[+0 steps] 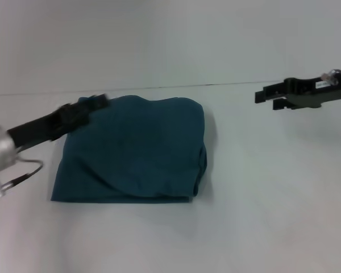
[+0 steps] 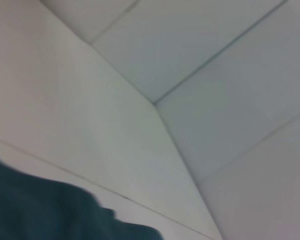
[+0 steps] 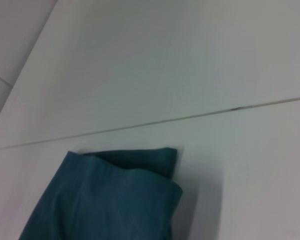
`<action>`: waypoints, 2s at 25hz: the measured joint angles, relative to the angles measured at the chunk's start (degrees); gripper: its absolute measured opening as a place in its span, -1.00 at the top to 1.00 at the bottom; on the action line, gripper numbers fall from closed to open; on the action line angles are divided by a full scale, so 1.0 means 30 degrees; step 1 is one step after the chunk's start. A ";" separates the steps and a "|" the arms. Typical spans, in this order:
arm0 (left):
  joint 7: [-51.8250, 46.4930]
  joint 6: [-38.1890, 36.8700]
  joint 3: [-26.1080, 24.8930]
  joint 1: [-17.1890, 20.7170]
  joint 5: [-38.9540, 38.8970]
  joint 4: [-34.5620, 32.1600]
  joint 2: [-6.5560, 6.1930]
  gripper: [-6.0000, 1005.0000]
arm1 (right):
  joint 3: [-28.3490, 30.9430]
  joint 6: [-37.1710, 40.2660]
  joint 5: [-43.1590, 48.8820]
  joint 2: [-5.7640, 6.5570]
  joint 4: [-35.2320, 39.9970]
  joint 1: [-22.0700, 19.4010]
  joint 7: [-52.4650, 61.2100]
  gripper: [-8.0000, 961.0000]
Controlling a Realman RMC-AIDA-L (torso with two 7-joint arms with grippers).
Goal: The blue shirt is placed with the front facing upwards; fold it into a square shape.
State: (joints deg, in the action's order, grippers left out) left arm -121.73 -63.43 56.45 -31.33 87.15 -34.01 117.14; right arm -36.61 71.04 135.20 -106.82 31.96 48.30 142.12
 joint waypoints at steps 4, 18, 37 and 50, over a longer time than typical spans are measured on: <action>0.0010 -0.0023 -0.1501 0.1028 0.0007 -0.0175 0.0005 -0.88 | -0.0755 -0.1093 0.0024 -0.0044 -0.0590 0.0817 0.2008 -0.36; -0.0882 -0.0402 -0.1846 0.0417 0.4653 -0.1222 -0.0097 -0.86 | -0.2697 -0.1817 -0.0086 -0.0429 -0.1092 0.2373 0.3889 -0.35; -0.0858 0.2974 -0.1847 0.0053 1.1566 -0.3693 0.1208 -0.86 | -0.2558 -0.0815 -0.0098 -0.0187 -0.0530 0.1961 0.3923 -0.35; -0.0932 0.3218 -0.1548 -0.0363 1.2723 -0.2922 0.1457 -0.84 | -0.2564 -0.0735 -0.0096 -0.0138 -0.0414 0.1827 0.3927 -0.35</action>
State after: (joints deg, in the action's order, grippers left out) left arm -124.52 -53.78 51.81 -32.42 125.32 -42.78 121.51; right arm -44.30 68.83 134.91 -107.23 30.72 53.78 153.90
